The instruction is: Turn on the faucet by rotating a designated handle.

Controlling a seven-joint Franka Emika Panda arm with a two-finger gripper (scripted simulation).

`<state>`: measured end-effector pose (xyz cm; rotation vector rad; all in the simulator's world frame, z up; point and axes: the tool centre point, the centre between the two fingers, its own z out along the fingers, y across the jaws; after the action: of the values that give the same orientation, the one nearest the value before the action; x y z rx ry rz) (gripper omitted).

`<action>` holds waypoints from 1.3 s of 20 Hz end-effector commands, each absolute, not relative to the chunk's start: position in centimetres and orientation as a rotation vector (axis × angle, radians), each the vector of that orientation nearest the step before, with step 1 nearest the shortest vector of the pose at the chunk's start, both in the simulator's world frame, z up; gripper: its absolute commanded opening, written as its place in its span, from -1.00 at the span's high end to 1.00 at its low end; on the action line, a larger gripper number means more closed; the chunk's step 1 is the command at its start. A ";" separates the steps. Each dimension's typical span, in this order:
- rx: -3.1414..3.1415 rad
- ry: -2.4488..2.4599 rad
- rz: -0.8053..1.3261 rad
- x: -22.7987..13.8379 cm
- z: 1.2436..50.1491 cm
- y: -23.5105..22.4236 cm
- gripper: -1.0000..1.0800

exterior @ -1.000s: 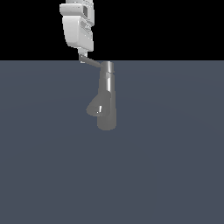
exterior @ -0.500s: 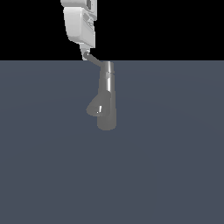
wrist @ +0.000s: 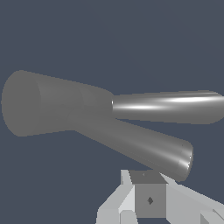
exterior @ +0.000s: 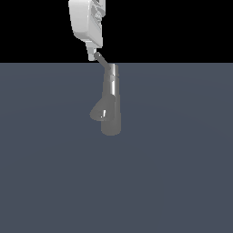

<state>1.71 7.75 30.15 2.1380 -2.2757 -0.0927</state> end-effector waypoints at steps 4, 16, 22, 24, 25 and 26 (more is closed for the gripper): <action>2.135 -2.274 -0.095 1.3 30.1 6.2 1.00; 2.128 -2.277 -0.098 0.5 30.2 -1.9 1.00; 2.170 -2.245 -0.102 1.6 29.9 -0.3 1.00; 2.167 -2.248 -0.101 1.9 29.7 -0.9 1.00; 2.165 -2.249 -0.101 2.1 29.6 -1.2 1.00; 2.164 -2.250 -0.101 2.2 29.5 -1.5 1.00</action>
<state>1.81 -0.17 30.14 2.1848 -2.2359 -0.1031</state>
